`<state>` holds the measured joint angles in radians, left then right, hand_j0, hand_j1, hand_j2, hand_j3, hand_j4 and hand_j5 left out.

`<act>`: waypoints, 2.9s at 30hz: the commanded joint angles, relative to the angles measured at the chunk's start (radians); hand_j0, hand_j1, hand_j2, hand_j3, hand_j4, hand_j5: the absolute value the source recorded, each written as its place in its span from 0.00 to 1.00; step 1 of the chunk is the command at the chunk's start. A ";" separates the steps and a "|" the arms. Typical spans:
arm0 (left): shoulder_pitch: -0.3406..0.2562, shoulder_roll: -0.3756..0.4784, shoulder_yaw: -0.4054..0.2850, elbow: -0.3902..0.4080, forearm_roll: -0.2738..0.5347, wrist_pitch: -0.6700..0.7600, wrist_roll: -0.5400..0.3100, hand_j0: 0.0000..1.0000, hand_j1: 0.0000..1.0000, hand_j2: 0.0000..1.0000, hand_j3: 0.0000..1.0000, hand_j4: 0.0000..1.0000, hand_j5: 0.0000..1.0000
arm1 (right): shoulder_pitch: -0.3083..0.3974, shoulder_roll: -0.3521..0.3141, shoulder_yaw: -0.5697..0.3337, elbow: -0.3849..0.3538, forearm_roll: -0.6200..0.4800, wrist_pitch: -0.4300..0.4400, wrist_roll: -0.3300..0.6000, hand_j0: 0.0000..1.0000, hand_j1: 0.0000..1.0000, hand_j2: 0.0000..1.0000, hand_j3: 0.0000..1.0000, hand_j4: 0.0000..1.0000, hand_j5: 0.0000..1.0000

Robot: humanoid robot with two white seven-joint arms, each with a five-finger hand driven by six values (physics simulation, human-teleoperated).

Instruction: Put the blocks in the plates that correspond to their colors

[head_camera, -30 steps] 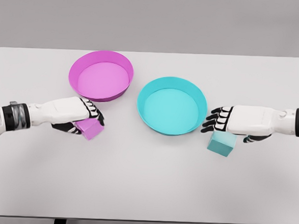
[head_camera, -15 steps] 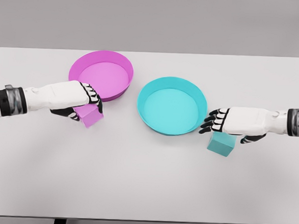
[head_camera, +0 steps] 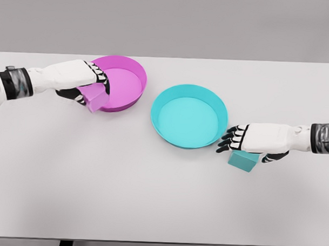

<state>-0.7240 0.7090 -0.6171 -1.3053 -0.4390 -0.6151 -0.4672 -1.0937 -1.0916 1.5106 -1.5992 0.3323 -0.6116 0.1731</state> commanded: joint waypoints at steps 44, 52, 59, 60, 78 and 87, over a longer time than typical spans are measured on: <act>0.181 0.273 0.031 0.126 0.410 0.004 -0.001 1.00 1.00 1.00 1.00 1.00 1.00 | -0.015 -0.045 -0.148 0.013 -0.041 0.001 0.048 0.62 0.62 0.62 0.62 0.62 0.62; 0.187 0.271 0.031 0.127 0.396 0.004 -0.002 1.00 1.00 1.00 1.00 1.00 1.00 | -0.057 -0.007 -0.150 0.071 -0.065 0.001 0.048 0.62 0.62 0.62 0.62 0.62 0.62; 0.187 0.268 0.031 0.127 0.378 0.004 -0.002 1.00 1.00 1.00 1.00 1.00 1.00 | -0.078 0.045 -0.150 0.099 -0.067 0.001 0.048 0.62 0.62 0.62 0.62 0.62 0.62; 0.187 0.268 0.031 0.127 0.375 0.004 -0.002 1.00 1.00 1.00 1.00 1.00 1.00 | -0.081 0.048 -0.150 0.101 -0.075 0.001 0.048 0.62 0.62 0.62 0.62 0.62 0.62; 0.187 0.259 0.030 0.126 0.375 0.004 -0.011 1.00 1.00 1.00 1.00 1.00 1.00 | -0.117 0.199 -0.150 0.194 -0.085 0.001 0.048 0.62 0.62 0.62 0.62 0.62 0.62; 0.193 0.245 0.030 0.124 0.373 0.004 -0.013 1.00 1.00 1.00 1.00 1.00 1.00 | -0.121 0.343 -0.148 0.288 -0.085 0.001 0.049 0.62 0.62 0.62 0.62 0.62 0.62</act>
<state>-0.5293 0.9549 -0.5883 -1.1808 -0.0728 -0.6130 -0.4806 -1.2134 -0.7810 1.3628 -1.3377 0.2533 -0.6122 0.2228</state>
